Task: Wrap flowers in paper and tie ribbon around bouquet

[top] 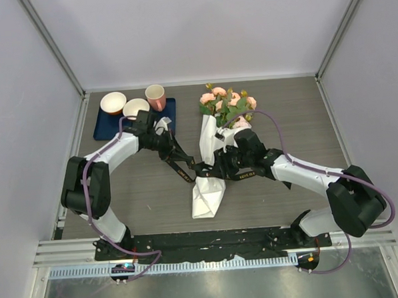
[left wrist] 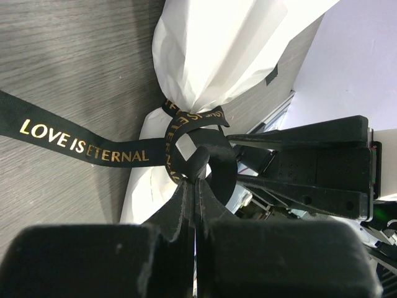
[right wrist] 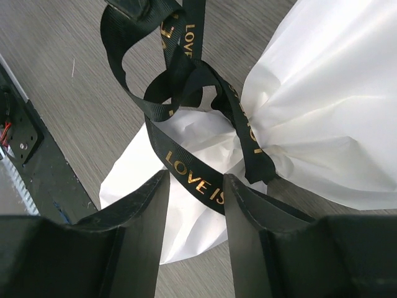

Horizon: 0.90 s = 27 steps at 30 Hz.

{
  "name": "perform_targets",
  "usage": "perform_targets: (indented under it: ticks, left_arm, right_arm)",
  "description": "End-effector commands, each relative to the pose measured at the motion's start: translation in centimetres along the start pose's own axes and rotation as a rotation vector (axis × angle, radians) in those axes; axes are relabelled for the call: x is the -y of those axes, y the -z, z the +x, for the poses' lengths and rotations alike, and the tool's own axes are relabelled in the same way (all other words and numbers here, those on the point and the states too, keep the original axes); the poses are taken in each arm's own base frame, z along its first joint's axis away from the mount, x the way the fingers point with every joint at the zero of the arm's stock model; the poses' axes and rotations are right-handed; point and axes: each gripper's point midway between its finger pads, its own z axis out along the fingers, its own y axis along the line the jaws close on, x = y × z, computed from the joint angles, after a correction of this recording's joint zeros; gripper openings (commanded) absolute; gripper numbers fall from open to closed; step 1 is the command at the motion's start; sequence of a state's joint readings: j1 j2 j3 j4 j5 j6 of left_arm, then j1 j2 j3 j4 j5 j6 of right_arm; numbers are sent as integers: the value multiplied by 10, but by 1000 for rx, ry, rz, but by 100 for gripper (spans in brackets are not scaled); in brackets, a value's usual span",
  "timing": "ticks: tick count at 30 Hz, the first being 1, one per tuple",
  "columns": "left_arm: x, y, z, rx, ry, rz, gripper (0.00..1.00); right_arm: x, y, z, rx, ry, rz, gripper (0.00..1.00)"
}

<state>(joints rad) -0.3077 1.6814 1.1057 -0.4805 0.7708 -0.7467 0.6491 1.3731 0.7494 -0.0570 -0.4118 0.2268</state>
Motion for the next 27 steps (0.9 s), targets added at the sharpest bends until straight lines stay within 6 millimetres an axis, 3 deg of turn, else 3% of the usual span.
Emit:
perform_targets:
  ticks: [1, 9, 14, 22, 27]
  left_arm:
    - [6, 18, 1, 32, -39, 17, 0]
    - [0, 25, 1, 38, -24, 5, 0]
    - [-7, 23, 6, 25, -14, -5, 0]
    - [-16, 21, 15, 12, -6, -20, 0]
    - [-17, 22, 17, 12, -13, -20, 0]
  right_arm:
    - [-12, -2, -8, 22, 37, -58, 45]
    - [-16, -6, -1, 4, 31, -81, 43]
    - [-4, -8, -3, 17, 46, -9, 52]
    - [3, -9, -13, 49, 74, 54, 41]
    - [2, -15, -6, 27, 100, 64, 46]
